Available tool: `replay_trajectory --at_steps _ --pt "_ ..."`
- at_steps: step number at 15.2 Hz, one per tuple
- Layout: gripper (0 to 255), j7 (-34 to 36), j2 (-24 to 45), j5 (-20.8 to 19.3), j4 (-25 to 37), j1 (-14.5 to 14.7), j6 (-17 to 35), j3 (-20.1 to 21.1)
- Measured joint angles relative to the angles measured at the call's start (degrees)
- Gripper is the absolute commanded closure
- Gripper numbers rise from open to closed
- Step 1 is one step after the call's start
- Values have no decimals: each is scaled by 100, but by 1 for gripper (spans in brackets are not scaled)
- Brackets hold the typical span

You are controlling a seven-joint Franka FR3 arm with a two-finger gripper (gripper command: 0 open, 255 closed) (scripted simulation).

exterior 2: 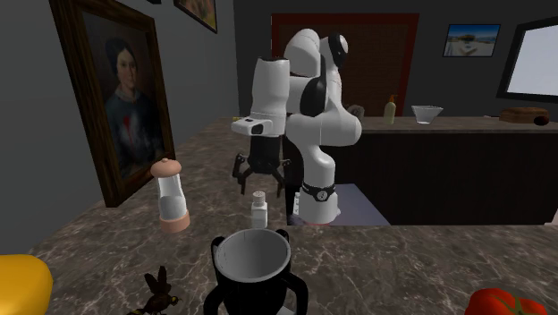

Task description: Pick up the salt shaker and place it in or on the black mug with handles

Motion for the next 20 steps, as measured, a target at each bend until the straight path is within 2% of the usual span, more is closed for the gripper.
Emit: replay_trajectory --at_steps 4,11,12,20 --pt "0 35 359 -219 -158 -64 516 -191" --pt "0 48 424 -261 -195 -76 619 -221" --pt "255 48 424 -261 -195 -76 619 -221" --pt "255 48 424 -257 -193 -73 620 -220"
